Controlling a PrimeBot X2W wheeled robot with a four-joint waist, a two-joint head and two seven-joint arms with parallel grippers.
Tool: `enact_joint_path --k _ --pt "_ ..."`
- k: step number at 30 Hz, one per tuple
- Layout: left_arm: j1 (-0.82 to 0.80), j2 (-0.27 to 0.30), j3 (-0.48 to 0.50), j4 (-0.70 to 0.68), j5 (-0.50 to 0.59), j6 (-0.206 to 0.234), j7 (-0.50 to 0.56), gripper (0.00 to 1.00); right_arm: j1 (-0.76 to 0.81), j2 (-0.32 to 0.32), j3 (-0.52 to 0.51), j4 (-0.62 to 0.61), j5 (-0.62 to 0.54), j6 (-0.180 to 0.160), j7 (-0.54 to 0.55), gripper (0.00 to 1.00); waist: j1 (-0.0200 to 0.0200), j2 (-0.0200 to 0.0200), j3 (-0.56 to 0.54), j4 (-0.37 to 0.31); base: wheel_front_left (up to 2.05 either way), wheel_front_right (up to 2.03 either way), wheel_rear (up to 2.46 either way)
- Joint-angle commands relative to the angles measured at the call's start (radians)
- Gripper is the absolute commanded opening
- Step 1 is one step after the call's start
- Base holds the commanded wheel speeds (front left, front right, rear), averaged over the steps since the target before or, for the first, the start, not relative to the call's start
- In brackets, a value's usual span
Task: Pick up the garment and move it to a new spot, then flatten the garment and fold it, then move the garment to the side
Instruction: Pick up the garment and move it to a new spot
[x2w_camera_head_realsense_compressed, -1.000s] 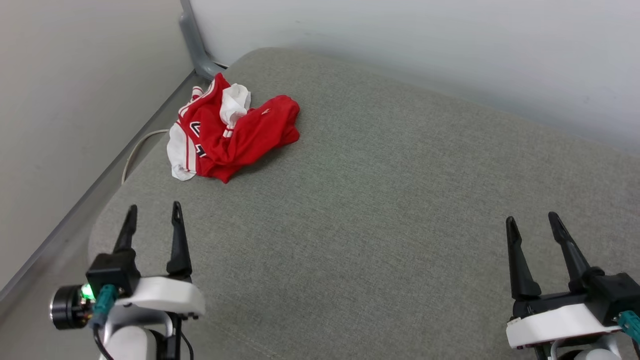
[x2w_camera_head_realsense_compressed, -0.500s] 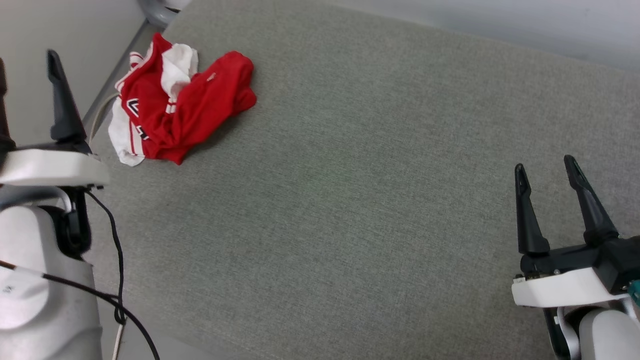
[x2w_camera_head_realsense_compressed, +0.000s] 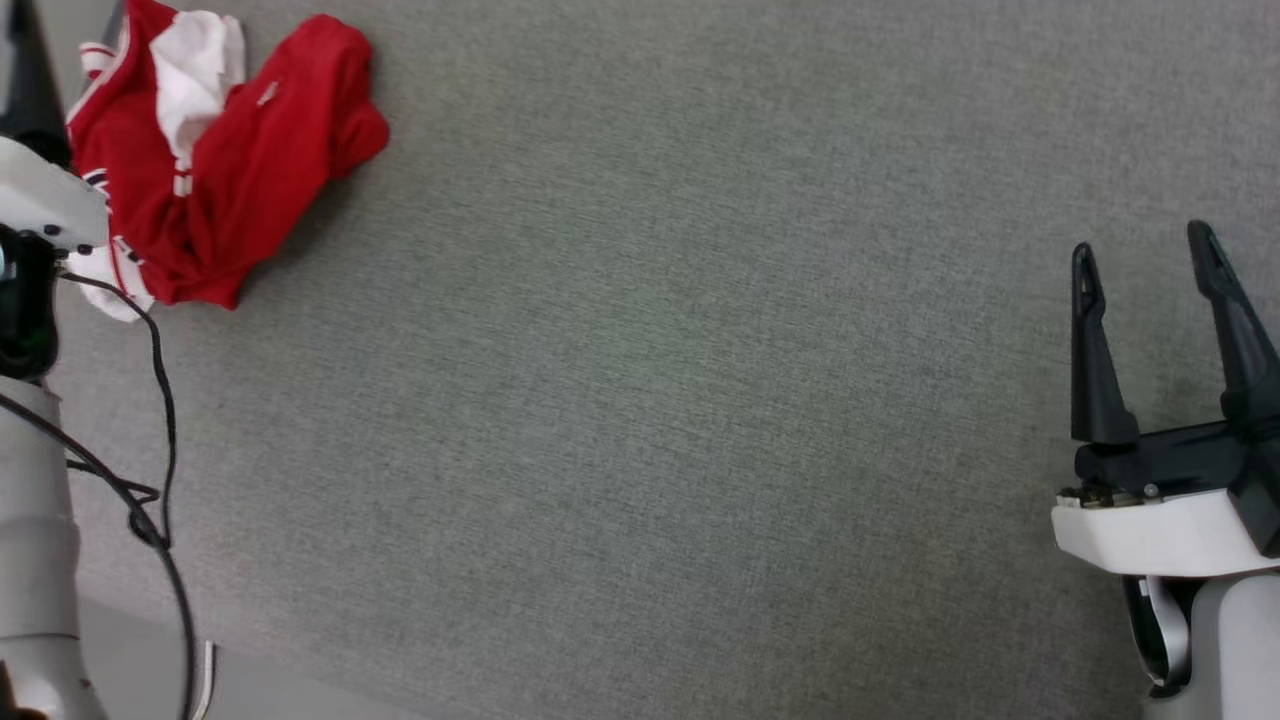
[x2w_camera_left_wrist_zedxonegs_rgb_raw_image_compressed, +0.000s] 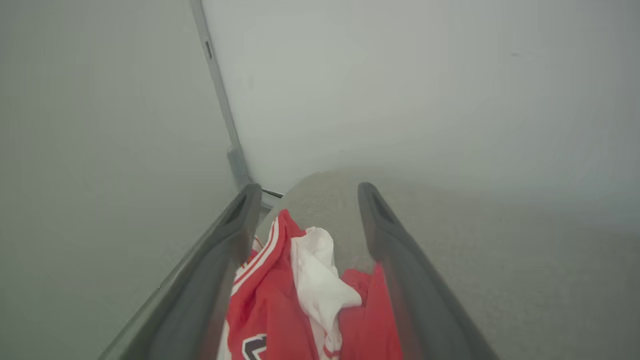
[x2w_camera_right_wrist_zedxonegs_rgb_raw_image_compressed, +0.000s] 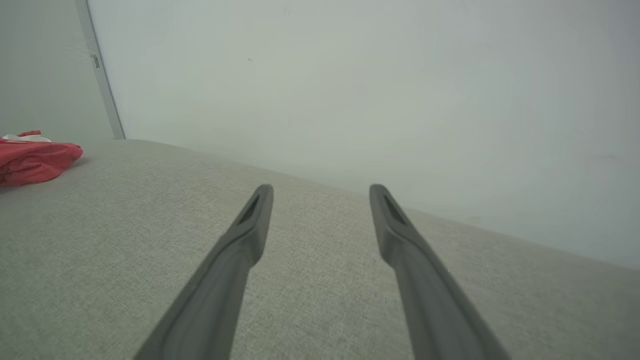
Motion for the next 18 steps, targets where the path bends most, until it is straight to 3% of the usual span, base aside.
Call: enact_joint_path --k 1,8,18 --pt "-0.018 0.025 -0.019 0.014 -0.029 -0.001 0.03 1.0 -0.016 0.001 -0.002 -0.007 -0.008 -0.001 -0.002 1.0 -0.0002 0.0 0.018 -0.011 0.0 0.0 0.0" --pt "-0.043 0.128 -0.158 0.123 -0.272 -0.001 0.318 1.0 -0.033 0.001 0.004 -0.02 -0.019 -0.001 -0.002 1.0 -0.0002 0.0 0.048 -0.027 0.0 0.0 0.0" --pt "-0.017 0.174 -0.278 0.225 -0.51 -0.001 0.551 1.0 -0.054 -0.009 0.001 -0.028 -0.032 -0.001 -0.002 1.0 -0.0002 0.0 0.094 -0.052 0.0 0.0 0.0"
